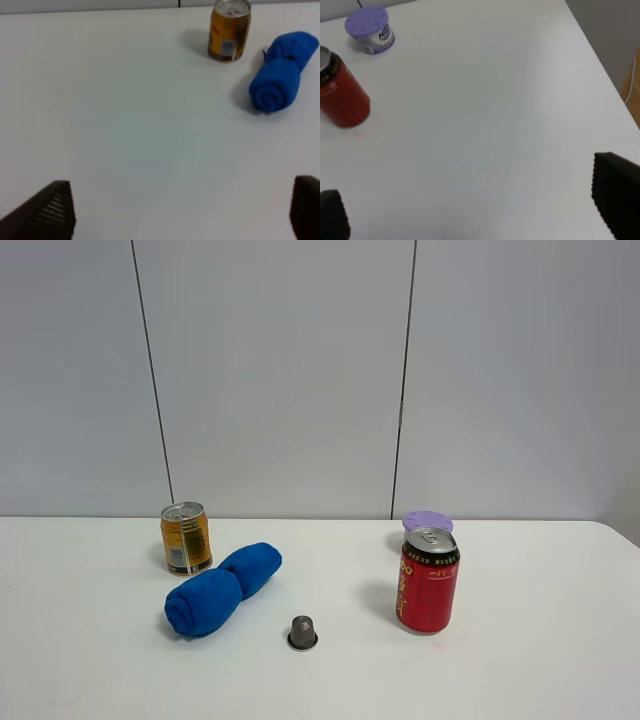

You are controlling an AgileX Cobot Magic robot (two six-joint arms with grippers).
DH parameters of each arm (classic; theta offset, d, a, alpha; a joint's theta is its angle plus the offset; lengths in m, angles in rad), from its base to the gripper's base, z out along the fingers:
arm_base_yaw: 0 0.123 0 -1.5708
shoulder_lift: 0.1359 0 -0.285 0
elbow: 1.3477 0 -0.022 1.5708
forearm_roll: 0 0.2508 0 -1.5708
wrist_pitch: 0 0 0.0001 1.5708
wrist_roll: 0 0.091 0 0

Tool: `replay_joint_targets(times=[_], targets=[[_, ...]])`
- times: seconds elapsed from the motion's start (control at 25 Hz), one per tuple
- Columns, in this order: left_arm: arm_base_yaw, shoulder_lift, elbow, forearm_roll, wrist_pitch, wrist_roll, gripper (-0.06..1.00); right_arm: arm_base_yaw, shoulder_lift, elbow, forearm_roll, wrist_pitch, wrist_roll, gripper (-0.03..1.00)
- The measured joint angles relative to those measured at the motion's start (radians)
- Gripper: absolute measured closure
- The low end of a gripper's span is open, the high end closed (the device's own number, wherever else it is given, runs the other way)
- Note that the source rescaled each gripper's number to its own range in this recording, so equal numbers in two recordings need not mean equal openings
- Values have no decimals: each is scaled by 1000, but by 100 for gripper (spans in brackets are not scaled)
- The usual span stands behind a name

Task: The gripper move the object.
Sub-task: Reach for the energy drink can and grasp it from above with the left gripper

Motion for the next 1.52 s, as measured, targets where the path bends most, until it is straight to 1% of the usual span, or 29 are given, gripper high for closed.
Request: replay_joint_targets(times=[1.16,1.28,1.32,1.4,1.52], targets=[[0,0,0,-1,0,0,-5,0,0,0,0,0,0,-3],[0,0,0,-32,0,2,-5,0,0,0,0,0,0,-3],[0,0,-1,-55,0,13,-5,0,0,0,0,0,0,-3],[0,9,-19,-91,-4,70,-5,0,0,0,0,0,0,-3],[0,82,-74,-97,-79,168,-5,0,0,0,0,0,0,-3]])
